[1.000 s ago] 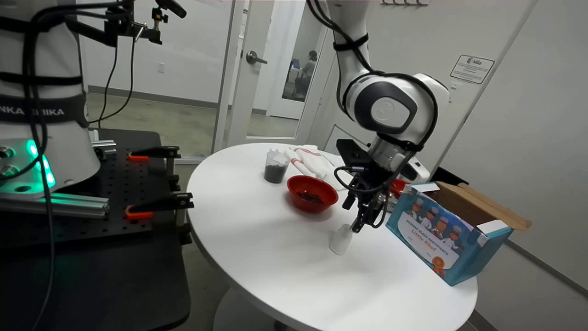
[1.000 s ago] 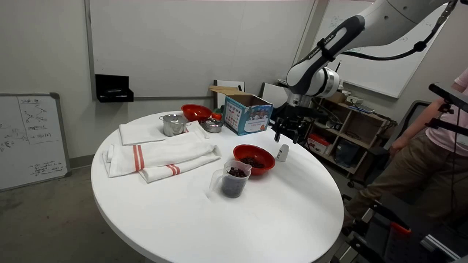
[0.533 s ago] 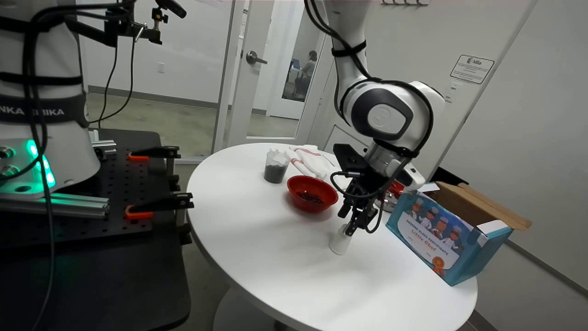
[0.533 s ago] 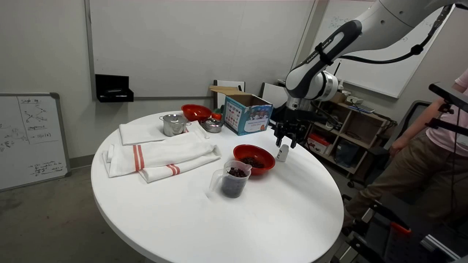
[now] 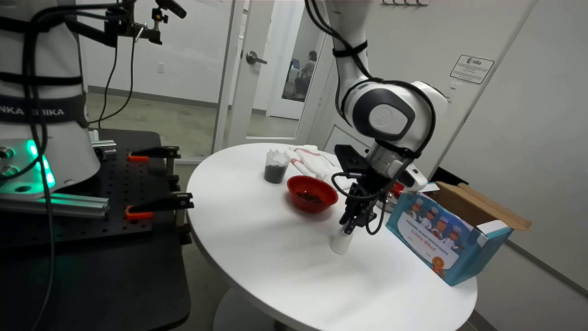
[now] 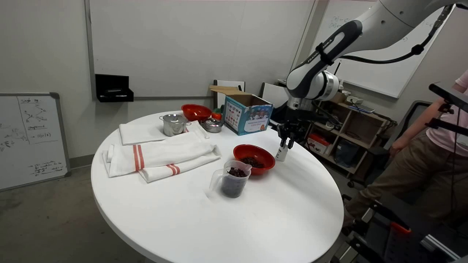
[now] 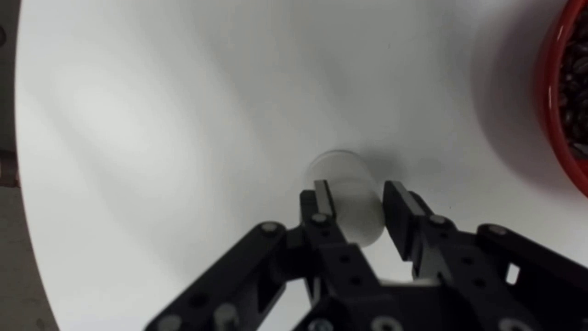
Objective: Use the white bottle to pull the box then put the bottle in the box
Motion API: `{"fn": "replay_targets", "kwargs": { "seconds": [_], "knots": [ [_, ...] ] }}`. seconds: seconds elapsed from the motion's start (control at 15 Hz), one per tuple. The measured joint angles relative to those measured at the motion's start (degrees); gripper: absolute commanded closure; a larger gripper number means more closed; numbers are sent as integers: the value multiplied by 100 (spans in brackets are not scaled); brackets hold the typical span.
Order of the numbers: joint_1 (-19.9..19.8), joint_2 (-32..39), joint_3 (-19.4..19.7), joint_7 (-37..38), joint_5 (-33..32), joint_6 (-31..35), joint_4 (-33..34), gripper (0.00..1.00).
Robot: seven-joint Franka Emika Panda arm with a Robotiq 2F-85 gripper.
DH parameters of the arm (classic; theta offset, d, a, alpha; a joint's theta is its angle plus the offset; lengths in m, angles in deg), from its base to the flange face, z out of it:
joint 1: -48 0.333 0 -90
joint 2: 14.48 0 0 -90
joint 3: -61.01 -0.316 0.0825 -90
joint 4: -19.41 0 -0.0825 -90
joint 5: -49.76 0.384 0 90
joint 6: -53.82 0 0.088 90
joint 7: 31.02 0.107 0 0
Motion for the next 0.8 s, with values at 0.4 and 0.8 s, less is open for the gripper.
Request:
{"fn": "replay_targets", "kwargs": {
  "seconds": [0.4,0.8],
  "knots": [
    [69,-199,62,1,-134,7,-71,90],
    [546,-617,162,154,-568,-7,-40,90]
  ]
}}
